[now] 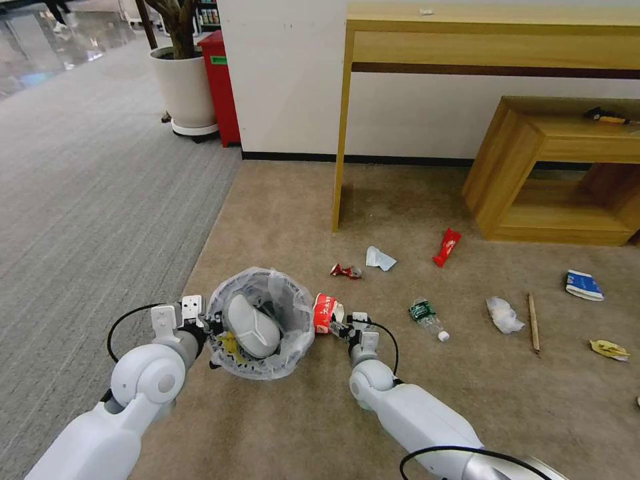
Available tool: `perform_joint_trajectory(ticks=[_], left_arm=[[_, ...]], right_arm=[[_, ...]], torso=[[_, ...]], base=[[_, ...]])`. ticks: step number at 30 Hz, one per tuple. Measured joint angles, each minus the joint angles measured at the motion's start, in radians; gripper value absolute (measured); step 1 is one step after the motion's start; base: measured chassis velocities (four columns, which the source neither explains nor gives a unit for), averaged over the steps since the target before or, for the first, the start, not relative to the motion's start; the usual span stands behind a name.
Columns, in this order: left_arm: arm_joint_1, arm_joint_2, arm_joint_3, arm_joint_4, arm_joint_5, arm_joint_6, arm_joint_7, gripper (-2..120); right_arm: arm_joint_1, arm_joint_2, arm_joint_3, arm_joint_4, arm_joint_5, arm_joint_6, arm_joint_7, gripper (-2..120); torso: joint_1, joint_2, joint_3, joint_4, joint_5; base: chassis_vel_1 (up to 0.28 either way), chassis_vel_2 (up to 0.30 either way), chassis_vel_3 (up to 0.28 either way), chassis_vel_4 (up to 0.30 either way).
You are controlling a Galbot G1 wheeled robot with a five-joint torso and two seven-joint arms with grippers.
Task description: Pick up the trash bin and place the garbage on the floor into it.
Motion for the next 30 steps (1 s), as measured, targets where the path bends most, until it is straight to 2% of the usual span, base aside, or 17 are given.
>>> perform_joint_trajectory(ticks=[17, 30], left_arm=[[0.038, 0.013, -0.017, -0.052, 0.001, 0.0, 0.014, 0], [0.073, 0.018, -0.033, -0.091, 0.002, -0.001, 0.019, 0]], right_arm=[[0.056, 0.101, -0.002, -0.209, -0.018, 0.022, -0.071, 100], [0.084, 0.16, 0.034, -0.278, -0.032, -0.004, -0.113, 99]], torso=[[0.0, 0.0, 0.0, -0.0001, 0.0001], [0.0, 0.0, 0.0, 0.0001, 0.0002]], base=[[0.0, 0.0, 0.0, 0.0], [0.0, 0.0, 0.0, 0.0]])
